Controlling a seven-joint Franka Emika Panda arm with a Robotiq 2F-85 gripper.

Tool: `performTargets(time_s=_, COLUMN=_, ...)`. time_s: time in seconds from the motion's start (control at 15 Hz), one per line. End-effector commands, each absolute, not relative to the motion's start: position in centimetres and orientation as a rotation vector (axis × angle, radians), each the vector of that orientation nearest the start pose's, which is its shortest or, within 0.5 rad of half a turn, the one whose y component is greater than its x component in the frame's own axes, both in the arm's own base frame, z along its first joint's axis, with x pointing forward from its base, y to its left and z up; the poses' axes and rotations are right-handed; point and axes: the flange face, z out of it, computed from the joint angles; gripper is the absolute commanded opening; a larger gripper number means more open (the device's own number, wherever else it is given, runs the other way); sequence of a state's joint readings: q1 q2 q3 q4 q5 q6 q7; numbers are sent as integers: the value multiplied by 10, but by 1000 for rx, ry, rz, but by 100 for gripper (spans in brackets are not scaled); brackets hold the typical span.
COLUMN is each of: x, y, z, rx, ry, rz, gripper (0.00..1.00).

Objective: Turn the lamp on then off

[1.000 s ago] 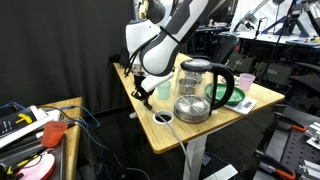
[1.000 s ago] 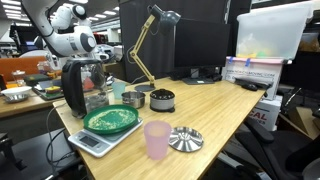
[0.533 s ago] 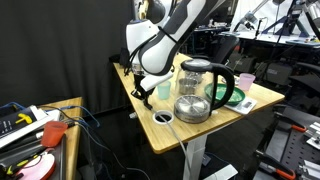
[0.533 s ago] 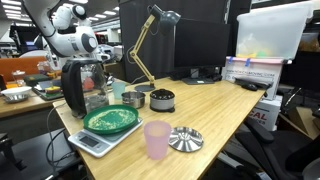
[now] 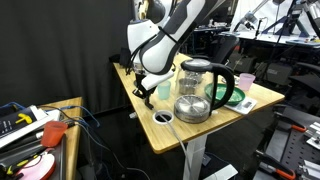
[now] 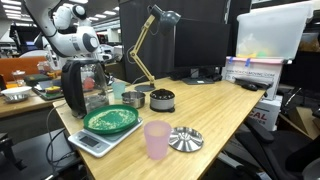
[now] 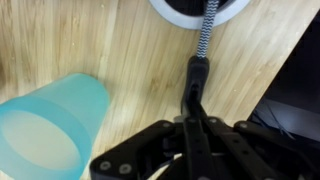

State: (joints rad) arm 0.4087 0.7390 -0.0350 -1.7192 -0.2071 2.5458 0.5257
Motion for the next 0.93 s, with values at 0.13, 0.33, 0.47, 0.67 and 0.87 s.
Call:
performTargets(time_s=0.13, x=625, y=239, z=179, rx=-3248, ry=30, rz=-242, gripper=0)
performTargets(time_s=0.33, x=618, y=241, z=181, rx=-3239, ry=30, rz=-220, gripper=0)
performTargets(time_s=0.47, x=612, y=245, z=185, rx=-3229, ry=13, rz=-210, gripper=0)
performTargets(time_s=0.67, x=606, y=253, z=192, rx=-3213, ry=-11, rz=-223, gripper=0)
performTargets(time_s=0.87, x=604, y=256, z=190, rx=-3216, ry=-18, rz=-209, gripper=0)
